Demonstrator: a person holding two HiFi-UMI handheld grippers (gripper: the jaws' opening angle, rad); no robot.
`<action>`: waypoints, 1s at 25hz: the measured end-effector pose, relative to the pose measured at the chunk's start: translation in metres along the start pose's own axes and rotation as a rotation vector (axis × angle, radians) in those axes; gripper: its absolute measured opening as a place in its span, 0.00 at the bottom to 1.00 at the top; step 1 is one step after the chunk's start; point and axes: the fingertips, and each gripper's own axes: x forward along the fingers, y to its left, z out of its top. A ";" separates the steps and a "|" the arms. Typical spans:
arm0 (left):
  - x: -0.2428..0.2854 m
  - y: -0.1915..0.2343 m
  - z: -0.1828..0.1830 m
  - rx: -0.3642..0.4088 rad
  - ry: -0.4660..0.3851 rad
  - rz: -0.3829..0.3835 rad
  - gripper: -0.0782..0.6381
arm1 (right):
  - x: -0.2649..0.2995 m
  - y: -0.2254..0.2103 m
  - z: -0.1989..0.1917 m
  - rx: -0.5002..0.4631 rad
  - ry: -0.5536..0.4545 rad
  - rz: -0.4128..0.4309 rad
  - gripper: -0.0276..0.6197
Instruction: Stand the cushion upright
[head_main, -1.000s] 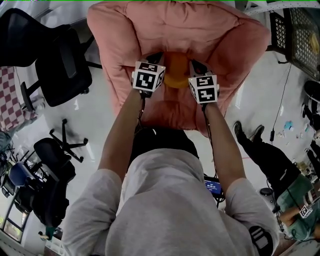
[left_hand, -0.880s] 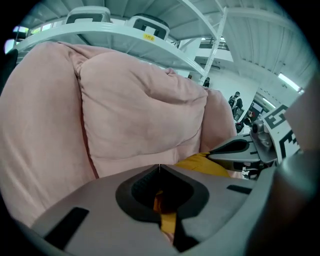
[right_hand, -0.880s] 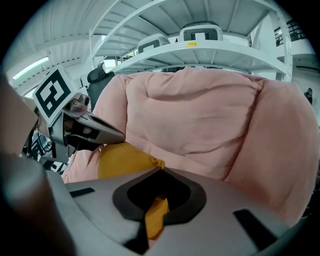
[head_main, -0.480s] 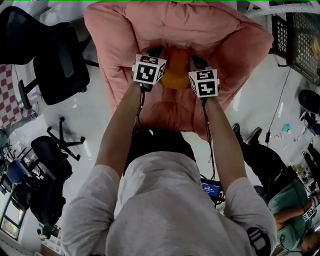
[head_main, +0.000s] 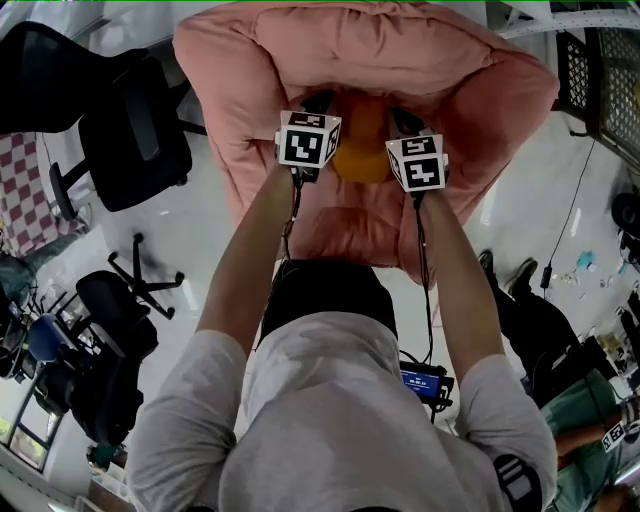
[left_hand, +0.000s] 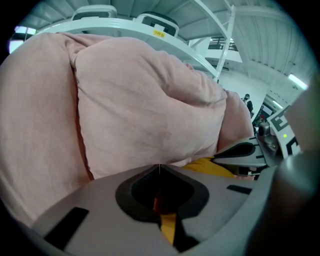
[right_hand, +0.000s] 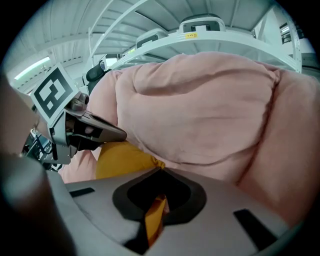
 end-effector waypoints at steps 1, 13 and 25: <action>0.000 0.002 0.001 -0.003 -0.010 0.018 0.13 | 0.002 0.000 0.002 -0.015 0.006 0.004 0.07; -0.025 0.027 0.016 -0.020 -0.065 0.117 0.21 | 0.001 -0.011 0.007 -0.023 0.005 0.055 0.08; -0.093 0.020 0.000 -0.115 -0.164 0.132 0.21 | -0.050 -0.008 0.042 -0.006 -0.186 -0.030 0.33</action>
